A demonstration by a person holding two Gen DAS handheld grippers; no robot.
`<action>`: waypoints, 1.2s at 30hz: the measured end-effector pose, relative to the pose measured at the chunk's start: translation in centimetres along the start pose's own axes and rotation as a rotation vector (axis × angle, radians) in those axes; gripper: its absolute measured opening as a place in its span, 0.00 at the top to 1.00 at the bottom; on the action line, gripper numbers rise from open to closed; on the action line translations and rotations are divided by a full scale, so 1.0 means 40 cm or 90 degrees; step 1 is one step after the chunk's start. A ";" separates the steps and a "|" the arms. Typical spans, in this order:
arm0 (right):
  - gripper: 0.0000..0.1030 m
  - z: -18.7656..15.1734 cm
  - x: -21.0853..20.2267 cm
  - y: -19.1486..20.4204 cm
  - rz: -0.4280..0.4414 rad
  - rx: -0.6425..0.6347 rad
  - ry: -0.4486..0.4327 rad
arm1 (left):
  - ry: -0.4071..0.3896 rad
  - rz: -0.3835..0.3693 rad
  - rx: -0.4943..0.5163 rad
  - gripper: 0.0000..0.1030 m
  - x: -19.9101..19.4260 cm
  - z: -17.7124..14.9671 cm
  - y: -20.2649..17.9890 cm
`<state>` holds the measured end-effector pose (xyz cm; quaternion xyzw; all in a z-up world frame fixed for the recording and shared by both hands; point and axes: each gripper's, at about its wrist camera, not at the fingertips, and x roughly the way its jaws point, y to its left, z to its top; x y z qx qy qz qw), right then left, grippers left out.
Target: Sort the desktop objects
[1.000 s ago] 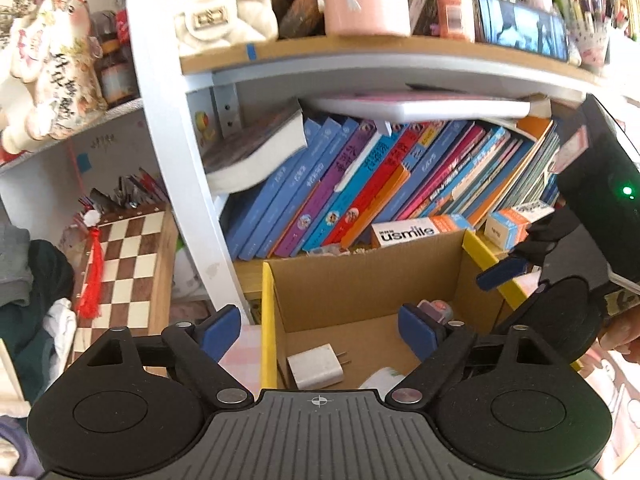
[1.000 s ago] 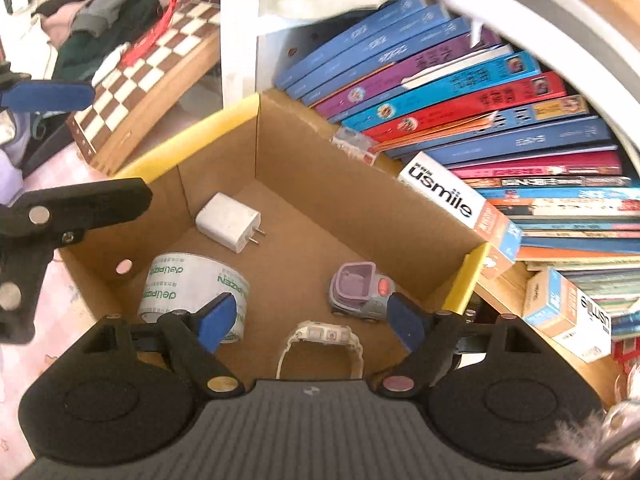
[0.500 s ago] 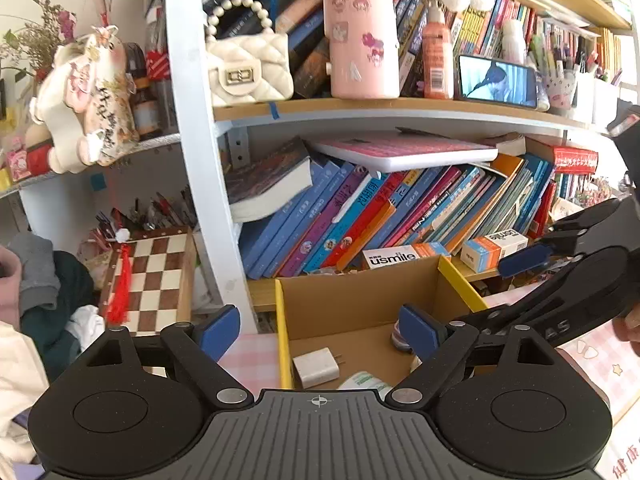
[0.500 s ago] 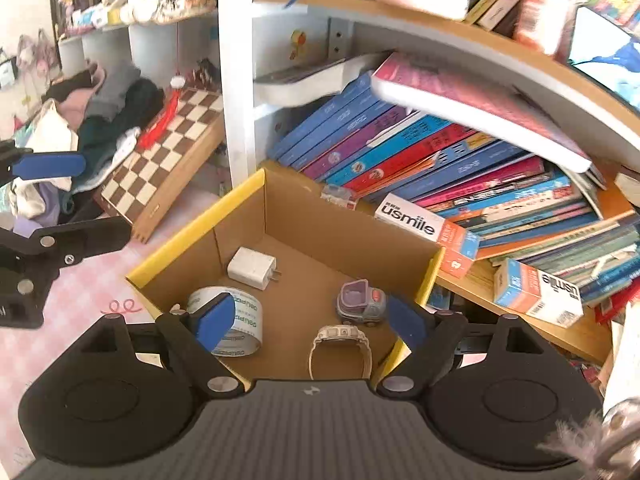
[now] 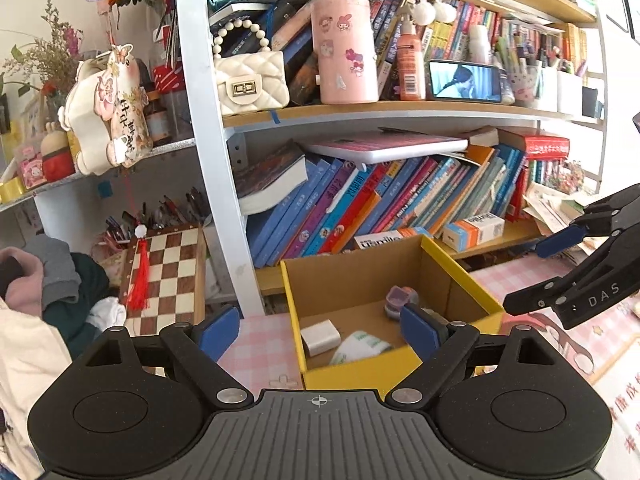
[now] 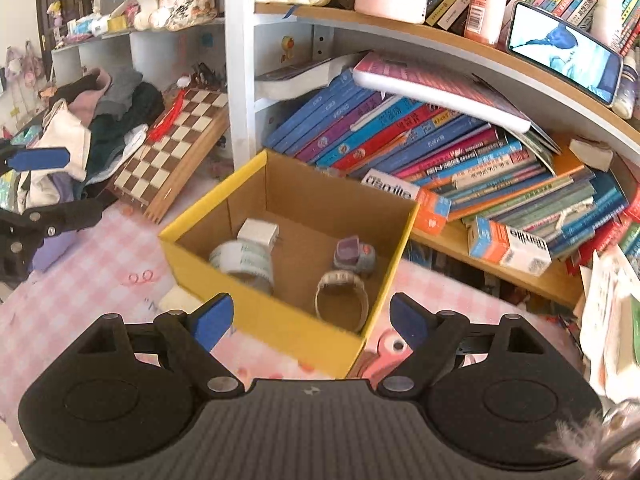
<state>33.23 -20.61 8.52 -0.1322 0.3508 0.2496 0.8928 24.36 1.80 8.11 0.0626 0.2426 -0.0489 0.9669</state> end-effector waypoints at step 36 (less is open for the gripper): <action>0.13 -0.319 -0.071 0.216 -0.057 0.153 0.077 | 0.086 -0.046 -0.026 0.12 -0.161 -0.253 0.022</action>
